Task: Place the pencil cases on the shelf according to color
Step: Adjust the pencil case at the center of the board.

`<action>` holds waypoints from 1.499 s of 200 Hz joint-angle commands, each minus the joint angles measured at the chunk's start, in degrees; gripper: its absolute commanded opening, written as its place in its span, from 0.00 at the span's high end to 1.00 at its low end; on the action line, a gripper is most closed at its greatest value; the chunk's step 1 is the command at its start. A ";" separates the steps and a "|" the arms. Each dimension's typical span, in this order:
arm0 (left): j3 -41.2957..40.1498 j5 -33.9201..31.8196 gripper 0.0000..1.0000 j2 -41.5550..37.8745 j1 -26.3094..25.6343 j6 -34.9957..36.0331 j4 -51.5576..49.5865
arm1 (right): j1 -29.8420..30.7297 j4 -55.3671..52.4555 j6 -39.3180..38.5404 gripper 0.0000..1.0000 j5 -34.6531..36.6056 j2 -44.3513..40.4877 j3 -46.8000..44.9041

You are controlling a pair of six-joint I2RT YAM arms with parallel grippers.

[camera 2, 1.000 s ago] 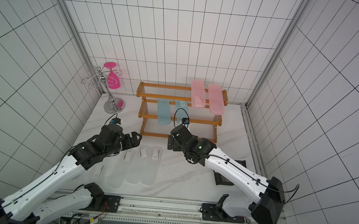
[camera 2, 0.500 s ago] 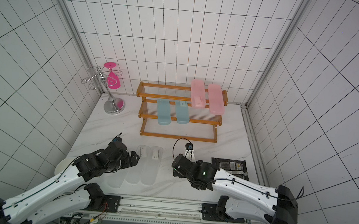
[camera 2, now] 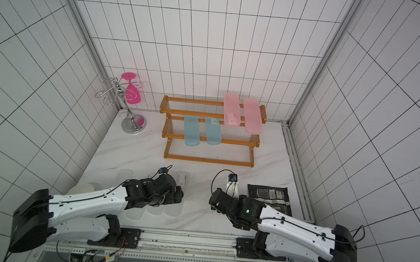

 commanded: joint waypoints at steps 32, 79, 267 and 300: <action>3.26 -1.29 0.02 6.71 -2.28 -2.01 6.01 | 0.40 -5.36 1.64 0.01 2.27 -10.25 -4.98; 7.03 -3.65 0.02 12.72 -5.44 -2.94 3.66 | 0.40 -6.51 1.64 0.01 2.69 -10.82 -5.34; 9.99 -13.47 0.02 17.10 -7.53 -5.87 -5.79 | 0.40 -1.08 1.33 0.01 1.18 -3.10 -4.46; 10.51 -11.25 0.02 19.67 -7.60 -5.03 -2.71 | 0.40 -1.72 1.13 0.01 1.39 -3.04 -4.11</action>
